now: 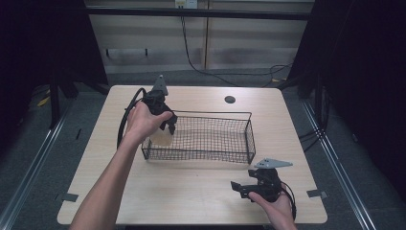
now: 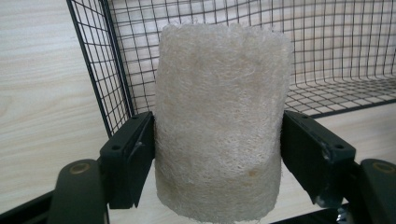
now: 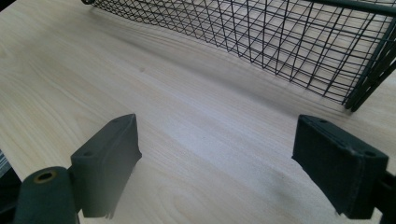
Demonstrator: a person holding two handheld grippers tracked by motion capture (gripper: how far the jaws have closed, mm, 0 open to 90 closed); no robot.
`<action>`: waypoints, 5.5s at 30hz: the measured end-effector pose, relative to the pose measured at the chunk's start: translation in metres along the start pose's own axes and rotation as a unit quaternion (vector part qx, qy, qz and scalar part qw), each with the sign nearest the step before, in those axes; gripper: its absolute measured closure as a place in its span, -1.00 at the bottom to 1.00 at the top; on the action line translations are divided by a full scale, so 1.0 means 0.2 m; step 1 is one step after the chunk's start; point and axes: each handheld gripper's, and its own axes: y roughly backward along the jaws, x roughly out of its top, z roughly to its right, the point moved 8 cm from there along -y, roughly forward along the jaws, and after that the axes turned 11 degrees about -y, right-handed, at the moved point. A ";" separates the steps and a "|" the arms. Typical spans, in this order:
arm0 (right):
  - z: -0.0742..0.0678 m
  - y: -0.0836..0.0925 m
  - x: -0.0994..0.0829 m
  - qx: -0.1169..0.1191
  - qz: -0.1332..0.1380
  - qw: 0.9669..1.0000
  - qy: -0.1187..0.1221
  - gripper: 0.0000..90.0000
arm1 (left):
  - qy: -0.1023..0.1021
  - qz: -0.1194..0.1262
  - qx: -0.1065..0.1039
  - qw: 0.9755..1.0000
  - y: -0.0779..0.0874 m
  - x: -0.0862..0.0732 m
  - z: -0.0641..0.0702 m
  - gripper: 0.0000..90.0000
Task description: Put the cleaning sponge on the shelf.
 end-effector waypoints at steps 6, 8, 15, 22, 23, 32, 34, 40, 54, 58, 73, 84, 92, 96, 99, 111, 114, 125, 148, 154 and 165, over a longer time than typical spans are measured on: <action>0.00 0.00 0.00 0.002 -0.001 1.000 0.000 -0.68 | 0.012 -0.001 -0.003 1.000 -0.03 0.01 -0.04 -0.38; 0.00 0.00 0.00 0.002 -0.001 1.000 0.000 -0.68 | 0.015 -0.007 0.001 1.000 -0.06 0.01 -0.06 -0.38; 0.00 -0.01 0.00 0.001 -0.003 1.000 0.001 -0.68 | 0.030 -0.006 0.010 0.999 -0.13 0.01 -0.09 -0.38; -0.01 -0.01 0.00 0.002 -0.002 1.000 0.000 -0.68 | 0.038 -0.011 0.018 0.999 -0.16 0.01 -0.11 -0.38; -0.01 -0.01 0.00 0.003 -0.003 1.000 0.000 -0.68 | 0.040 -0.010 0.021 0.999 -0.16 0.02 -0.11 -0.38; -0.01 -0.01 -0.01 0.007 -0.006 1.000 0.003 -0.68 | 0.037 -0.020 0.033 0.999 -0.21 0.03 -0.09 -0.38; -0.01 -0.01 -0.01 0.008 -0.006 1.000 0.001 -0.68 | 0.036 -0.018 0.031 0.999 -0.22 0.03 -0.09 -0.38; -0.02 -0.01 -0.01 0.007 -0.007 1.000 0.002 -0.68 | 0.039 -0.027 0.043 0.998 -0.27 0.02 -0.13 -0.38; -0.02 -0.01 -0.01 0.008 -0.007 1.000 0.003 -0.68 | 0.042 -0.037 0.067 0.996 -0.35 0.02 -0.12 -0.38; -0.02 -0.01 -0.01 0.008 -0.007 1.000 0.003 -0.68 | 0.045 -0.042 0.065 0.996 -0.38 0.01 -0.12 -0.38; -0.02 -0.01 -0.01 0.009 -0.007 1.000 0.004 -0.68 | 0.058 -0.054 0.060 0.995 -0.44 0.00 -0.13 -0.38; -0.02 -0.01 -0.01 0.009 -0.006 1.000 0.003 -0.68 | 0.065 -0.058 0.050 0.995 -0.46 -0.01 -0.14 -0.39; -0.02 -0.01 -0.01 0.009 -0.006 1.000 0.003 -0.68 | 0.072 -0.052 0.044 0.995 -0.47 0.00 -0.15 -0.39; -0.02 -0.01 -0.01 0.009 -0.006 1.000 0.004 -0.68 | 0.074 -0.052 0.038 0.995 -0.47 0.00 -0.16 -0.39; -0.02 -0.01 -0.01 0.009 -0.006 1.000 0.003 -0.68 | 0.078 -0.049 0.038 0.995 -0.47 0.00 -0.16 -0.39; -0.01 -0.01 0.00 0.009 -0.005 1.000 0.001 -0.68 | 0.072 -0.050 0.030 0.996 -0.47 0.00 -0.15 -0.39; -0.01 -0.01 -0.01 0.009 -0.006 1.000 0.001 -0.67 | 0.070 -0.055 0.032 0.996 -0.47 0.00 -0.15 -0.40; -0.01 -0.01 0.00 0.008 -0.005 1.000 0.001 -0.67 | 0.069 -0.044 0.010 0.997 -0.46 0.01 -0.12 -0.55; -0.01 -0.01 0.00 0.006 -0.006 1.000 0.001 -0.67 | 0.047 0.005 -0.031 0.998 -0.32 -0.02 -0.14 -0.60; -0.01 -0.01 0.00 0.006 -0.007 1.000 0.002 -0.67 | 0.025 0.024 -0.044 0.998 -0.26 -0.04 -0.16 -0.59; -0.01 -0.01 0.00 0.005 -0.004 1.000 0.001 -0.67 | -0.040 0.063 -0.077 0.994 -0.16 -0.09 -0.17 -0.59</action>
